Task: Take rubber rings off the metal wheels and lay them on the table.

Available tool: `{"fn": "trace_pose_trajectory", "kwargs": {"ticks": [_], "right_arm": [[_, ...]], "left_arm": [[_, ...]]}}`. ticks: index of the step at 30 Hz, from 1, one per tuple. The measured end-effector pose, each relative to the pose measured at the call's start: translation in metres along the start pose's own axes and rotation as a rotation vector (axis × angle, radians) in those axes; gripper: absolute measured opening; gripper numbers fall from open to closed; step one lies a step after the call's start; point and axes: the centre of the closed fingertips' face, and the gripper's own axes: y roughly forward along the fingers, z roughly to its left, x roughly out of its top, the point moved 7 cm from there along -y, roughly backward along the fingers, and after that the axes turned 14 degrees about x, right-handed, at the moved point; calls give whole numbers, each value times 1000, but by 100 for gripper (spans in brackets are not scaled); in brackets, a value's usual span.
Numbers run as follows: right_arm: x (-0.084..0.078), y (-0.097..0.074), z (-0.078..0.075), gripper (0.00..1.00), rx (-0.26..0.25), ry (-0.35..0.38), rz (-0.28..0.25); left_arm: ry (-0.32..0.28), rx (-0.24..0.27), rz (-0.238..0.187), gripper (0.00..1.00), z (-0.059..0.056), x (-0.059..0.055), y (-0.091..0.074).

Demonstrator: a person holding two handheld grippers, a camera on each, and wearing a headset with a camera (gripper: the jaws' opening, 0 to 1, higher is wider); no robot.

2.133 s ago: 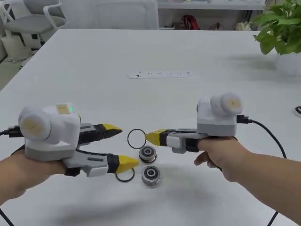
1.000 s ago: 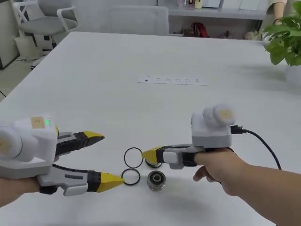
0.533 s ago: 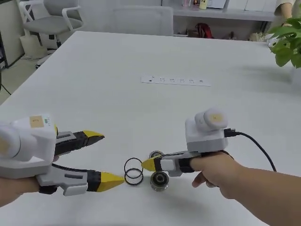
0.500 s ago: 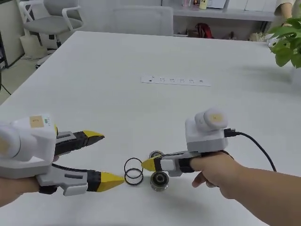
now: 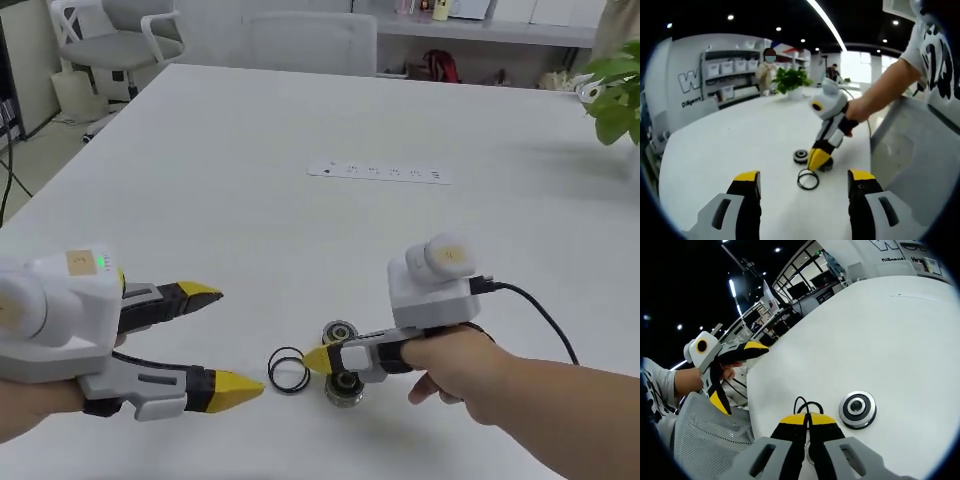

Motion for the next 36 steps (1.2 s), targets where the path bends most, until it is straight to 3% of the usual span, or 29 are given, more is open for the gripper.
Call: {"fn": "trace_pose_trajectory", "kwargs": {"ticks": [21,36], "right_arm": [[0,2,-2,1,-45,-96,58],[9,-8,6,9,-22,-137,2]], "left_arm": [[8,-7,11,71,0,-2,3],[17,-14,9,71,0,4,6]]}}
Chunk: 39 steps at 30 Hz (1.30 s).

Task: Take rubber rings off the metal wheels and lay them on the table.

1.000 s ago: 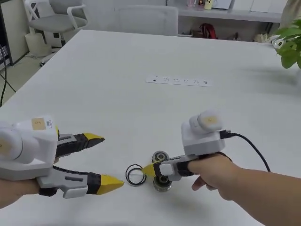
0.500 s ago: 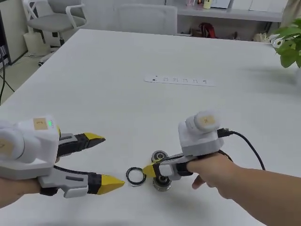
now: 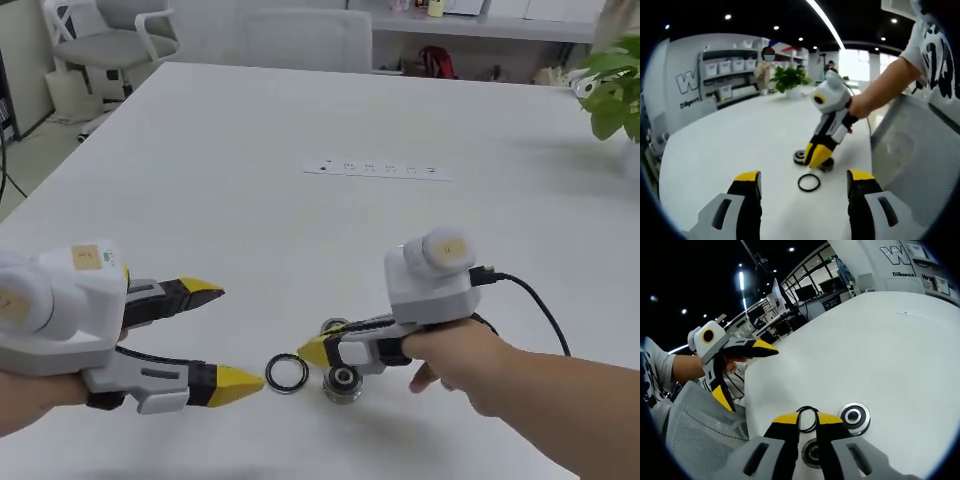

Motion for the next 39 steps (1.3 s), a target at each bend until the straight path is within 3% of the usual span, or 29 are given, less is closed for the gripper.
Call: {"fn": "trace_pose_trajectory", "kwargs": {"ticks": [23,32,39], "right_arm": [[14,-30,8,18,1,-73,-87],[20,-44,5,26,-28,-123,-125],[20,-54,2,28,-58,-168,-125]], "left_arm": [[13,-12,-12,70,3,17,8],[16,-9,-25,69,3,24,13],[22,-8,-33,68,5,30,19]]}}
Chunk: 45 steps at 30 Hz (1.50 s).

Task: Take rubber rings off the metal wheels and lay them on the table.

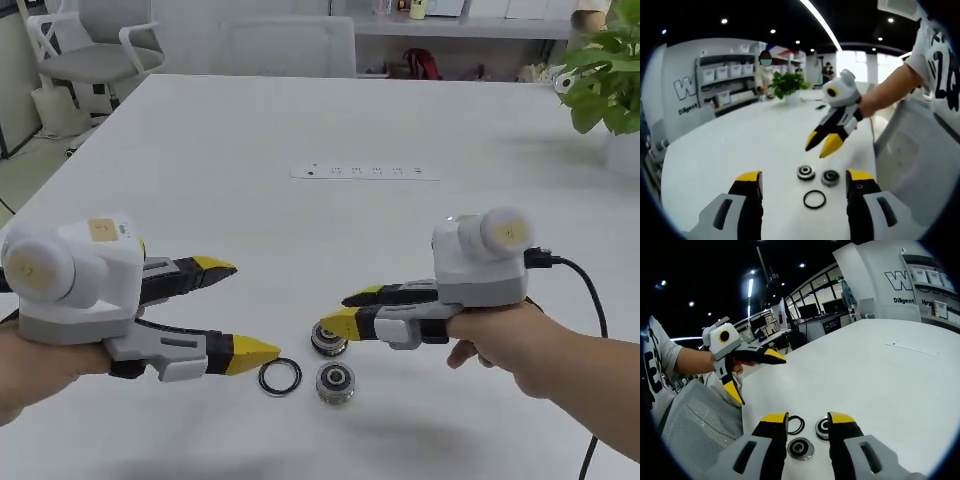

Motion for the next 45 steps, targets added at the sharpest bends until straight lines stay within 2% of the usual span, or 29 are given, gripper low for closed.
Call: {"fn": "trace_pose_trajectory", "kwargs": {"ticks": [13,25,35,45], "right_arm": [[-4,-9,-8,29,-38,-74,38],[-17,-13,-22,28,-64,-119,93],[-27,-8,-29,27,-62,-133,134],[-36,2,-32,25,-42,-130,155]], "left_arm": [[-6,-8,2,67,1,2,15],[-24,-7,7,62,2,1,30],[-25,-22,24,61,0,-4,42],[-31,-37,55,59,-1,-14,53]]}}
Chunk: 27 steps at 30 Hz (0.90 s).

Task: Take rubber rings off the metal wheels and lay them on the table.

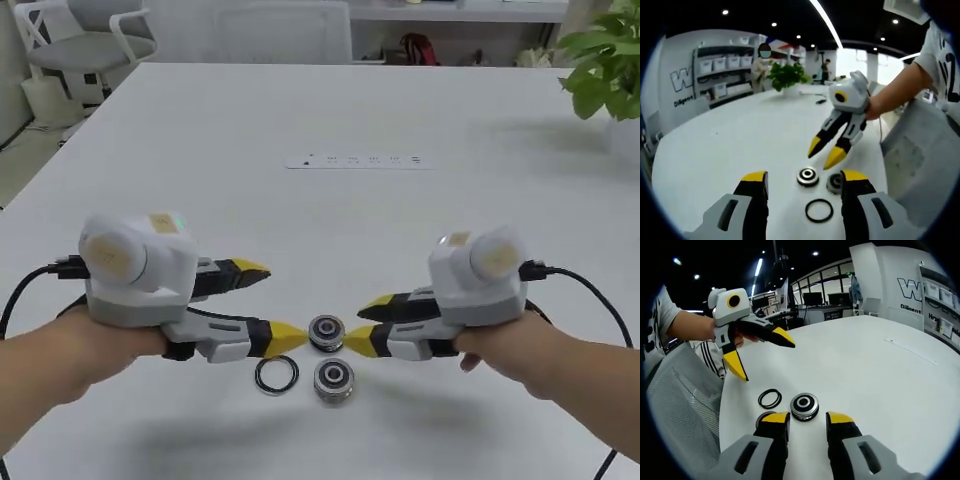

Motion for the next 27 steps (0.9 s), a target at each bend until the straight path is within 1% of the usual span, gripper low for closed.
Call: {"fn": "trace_pose_trajectory", "kwargs": {"ticks": [3,9,14,16,20,27], "right_arm": [[-3,3,0,25,5,-1,11],[-5,6,-2,24,9,7,14],[-7,7,-4,23,6,13,11],[-7,7,-4,22,7,14,12],[-9,9,-5,21,12,12,17],[-9,10,-6,20,19,5,16]], "left_arm": [[-3,-5,8,57,-1,-2,4],[-11,-17,22,56,-5,-7,13],[-22,-19,36,52,-5,-12,19],[-28,-18,42,52,-3,-14,22],[-35,-20,48,50,-2,-16,25],[-31,-28,60,47,-4,-18,31]]}}
